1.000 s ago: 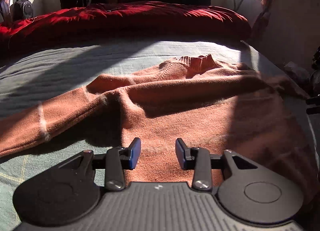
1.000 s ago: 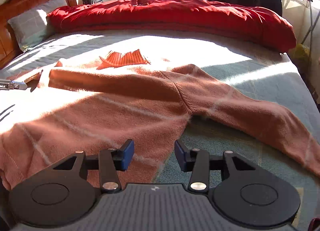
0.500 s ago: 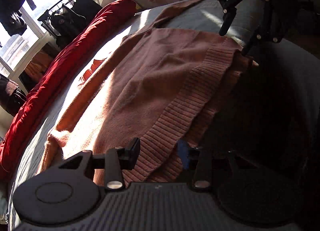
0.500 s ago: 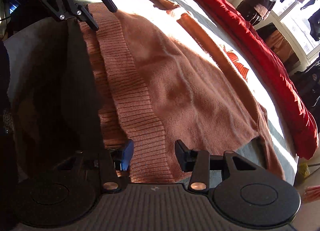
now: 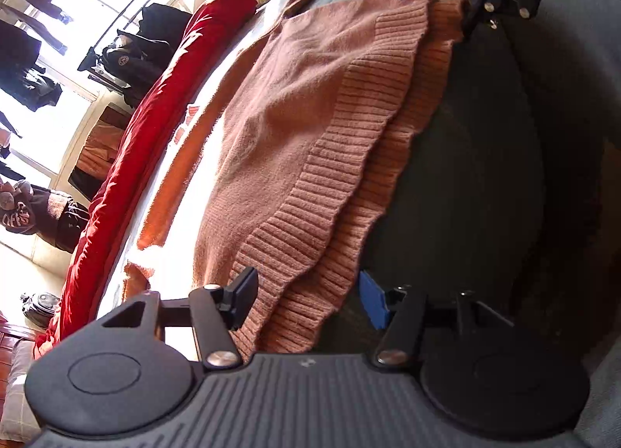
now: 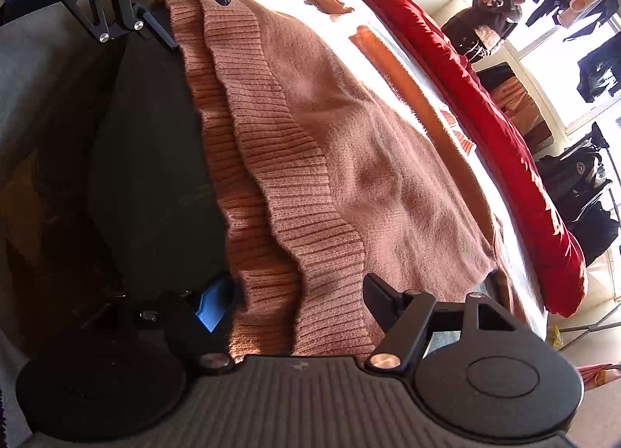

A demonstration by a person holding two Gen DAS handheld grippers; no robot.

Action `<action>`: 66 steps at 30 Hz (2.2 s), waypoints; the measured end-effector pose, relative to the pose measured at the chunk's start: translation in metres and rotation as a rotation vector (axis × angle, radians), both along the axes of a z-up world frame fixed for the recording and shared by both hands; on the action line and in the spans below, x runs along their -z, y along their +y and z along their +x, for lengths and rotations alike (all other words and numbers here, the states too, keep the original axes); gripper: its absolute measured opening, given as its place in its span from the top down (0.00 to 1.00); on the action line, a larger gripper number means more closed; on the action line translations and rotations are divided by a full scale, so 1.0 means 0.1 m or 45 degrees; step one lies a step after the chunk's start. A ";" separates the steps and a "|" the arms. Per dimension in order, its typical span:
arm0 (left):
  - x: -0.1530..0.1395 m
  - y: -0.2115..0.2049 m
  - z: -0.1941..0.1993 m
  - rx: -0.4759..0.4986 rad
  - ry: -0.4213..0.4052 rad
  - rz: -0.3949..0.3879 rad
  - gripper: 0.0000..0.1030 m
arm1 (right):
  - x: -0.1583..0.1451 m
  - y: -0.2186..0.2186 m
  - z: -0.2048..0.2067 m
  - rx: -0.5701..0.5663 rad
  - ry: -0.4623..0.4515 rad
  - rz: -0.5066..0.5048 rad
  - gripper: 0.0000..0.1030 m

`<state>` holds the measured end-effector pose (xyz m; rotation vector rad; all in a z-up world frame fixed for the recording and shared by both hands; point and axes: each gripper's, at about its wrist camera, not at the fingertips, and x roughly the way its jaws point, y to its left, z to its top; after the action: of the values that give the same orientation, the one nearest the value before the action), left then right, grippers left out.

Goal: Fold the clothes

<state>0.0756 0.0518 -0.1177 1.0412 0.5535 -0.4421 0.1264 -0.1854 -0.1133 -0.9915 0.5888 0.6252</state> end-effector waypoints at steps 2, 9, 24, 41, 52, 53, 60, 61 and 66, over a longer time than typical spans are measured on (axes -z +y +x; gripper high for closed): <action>0.00 0.03 -0.01 0.004 -0.013 0.019 0.43 | -0.09 -0.04 -0.01 0.015 -0.037 0.031 0.43; 0.04 0.09 -0.06 0.015 -0.059 0.116 0.37 | -0.16 -0.07 0.06 0.076 -0.084 0.083 0.53; 0.19 0.10 -0.06 -0.007 -0.210 0.293 0.79 | 0.02 0.00 0.07 0.097 -0.020 0.037 0.83; -0.56 0.46 -0.28 -0.041 -0.081 0.123 0.92 | -0.89 -0.45 -0.01 0.045 0.143 0.069 0.93; -0.84 0.40 0.65 -0.263 0.138 -0.449 0.87 | -0.88 -0.33 0.59 0.183 0.196 0.299 0.70; -0.80 0.37 0.83 -0.306 0.175 -0.517 0.87 | -0.87 -0.28 0.79 0.219 0.236 0.381 0.68; -0.23 0.50 1.52 -0.572 0.417 -0.774 0.84 | -0.27 -0.17 1.64 0.463 0.407 0.717 0.60; -0.19 0.61 1.43 -0.556 0.405 -0.823 0.83 | -0.18 -0.24 1.65 0.486 0.438 0.749 0.59; -0.17 0.99 1.02 -0.578 0.421 -0.873 0.79 | -0.08 -0.69 1.21 0.513 0.449 0.780 0.39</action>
<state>0.1776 0.1510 -0.1010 0.1697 0.8326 -0.3583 0.2471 -0.2547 -0.1050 -0.1746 0.8168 0.5683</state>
